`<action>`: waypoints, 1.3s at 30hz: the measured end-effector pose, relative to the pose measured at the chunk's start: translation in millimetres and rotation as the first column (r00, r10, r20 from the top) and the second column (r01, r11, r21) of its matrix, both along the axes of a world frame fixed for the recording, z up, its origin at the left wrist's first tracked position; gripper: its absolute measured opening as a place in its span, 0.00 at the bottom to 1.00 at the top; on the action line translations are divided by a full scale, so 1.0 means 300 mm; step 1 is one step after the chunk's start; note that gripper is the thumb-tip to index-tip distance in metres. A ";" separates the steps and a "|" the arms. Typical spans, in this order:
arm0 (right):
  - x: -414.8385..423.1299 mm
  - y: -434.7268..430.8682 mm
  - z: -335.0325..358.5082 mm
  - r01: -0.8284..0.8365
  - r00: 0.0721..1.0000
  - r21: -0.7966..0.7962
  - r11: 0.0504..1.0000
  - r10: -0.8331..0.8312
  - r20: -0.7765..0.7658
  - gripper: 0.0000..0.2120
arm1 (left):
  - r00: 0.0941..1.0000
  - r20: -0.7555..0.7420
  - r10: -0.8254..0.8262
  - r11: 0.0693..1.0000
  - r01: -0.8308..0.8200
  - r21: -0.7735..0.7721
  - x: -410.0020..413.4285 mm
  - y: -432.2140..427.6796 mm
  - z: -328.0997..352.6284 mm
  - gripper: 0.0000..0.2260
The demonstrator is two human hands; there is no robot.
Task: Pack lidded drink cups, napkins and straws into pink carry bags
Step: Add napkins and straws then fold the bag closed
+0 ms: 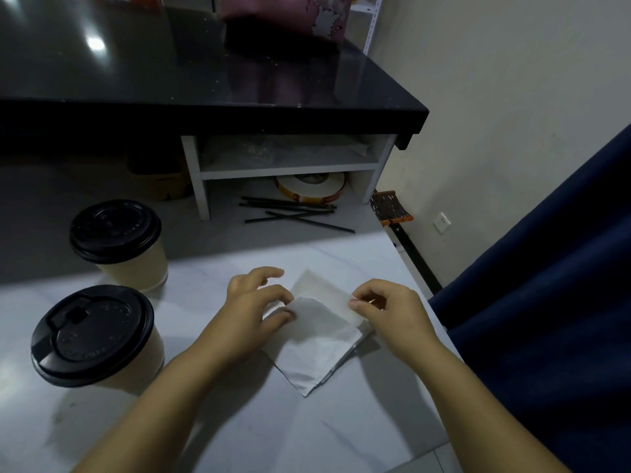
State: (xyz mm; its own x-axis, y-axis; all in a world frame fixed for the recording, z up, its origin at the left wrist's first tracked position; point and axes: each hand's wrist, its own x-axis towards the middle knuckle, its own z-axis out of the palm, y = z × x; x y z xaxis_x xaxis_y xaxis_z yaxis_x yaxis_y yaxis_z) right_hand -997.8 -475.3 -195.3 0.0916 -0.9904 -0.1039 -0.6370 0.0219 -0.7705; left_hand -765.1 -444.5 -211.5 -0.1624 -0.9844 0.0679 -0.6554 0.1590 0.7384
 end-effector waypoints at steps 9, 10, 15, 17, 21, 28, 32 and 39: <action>0.041 -0.159 0.049 -0.075 0.989 0.059 0.995 0.067 0.129 0.03 | 0.990 -0.085 0.116 0.993 -0.115 0.011 0.012 -0.121 0.036 0.08; 0.048 -0.193 0.046 -0.070 0.994 0.047 0.996 0.066 0.089 0.02 | 0.987 -0.086 0.134 0.991 -0.133 0.010 0.017 -0.132 0.039 0.08; 0.099 -0.374 0.019 -0.073 0.964 -0.031 0.997 0.062 -0.257 0.09 | 0.976 -0.025 0.217 0.975 -0.216 0.044 0.052 -0.187 0.043 0.10; 0.123 -0.437 0.005 -0.119 0.902 -0.068 0.990 0.079 -0.425 0.15 | 0.963 -0.013 0.269 0.962 -0.267 0.058 0.058 -0.204 0.036 0.11; 0.158 -0.515 -0.030 -0.185 0.767 -0.052 0.981 0.111 -0.631 0.17 | 0.948 -0.005 0.319 0.940 -0.316 0.131 0.054 -0.226 0.004 0.16; 0.213 -0.558 -0.056 -0.403 0.639 -0.031 0.915 0.257 -0.725 0.10 | 0.937 0.032 0.347 0.920 -0.347 0.180 0.058 -0.232 -0.029 0.13; 0.260 -0.582 -0.053 -0.480 0.626 -0.088 0.873 0.271 -0.731 0.18 | 0.938 0.103 0.331 0.918 -0.345 0.193 0.052 -0.229 -0.030 0.05; 0.290 -0.595 -0.047 -0.627 0.505 -0.036 0.778 0.371 -0.779 0.22 | 0.937 0.104 0.332 0.910 -0.348 0.227 0.044 -0.219 -0.026 0.06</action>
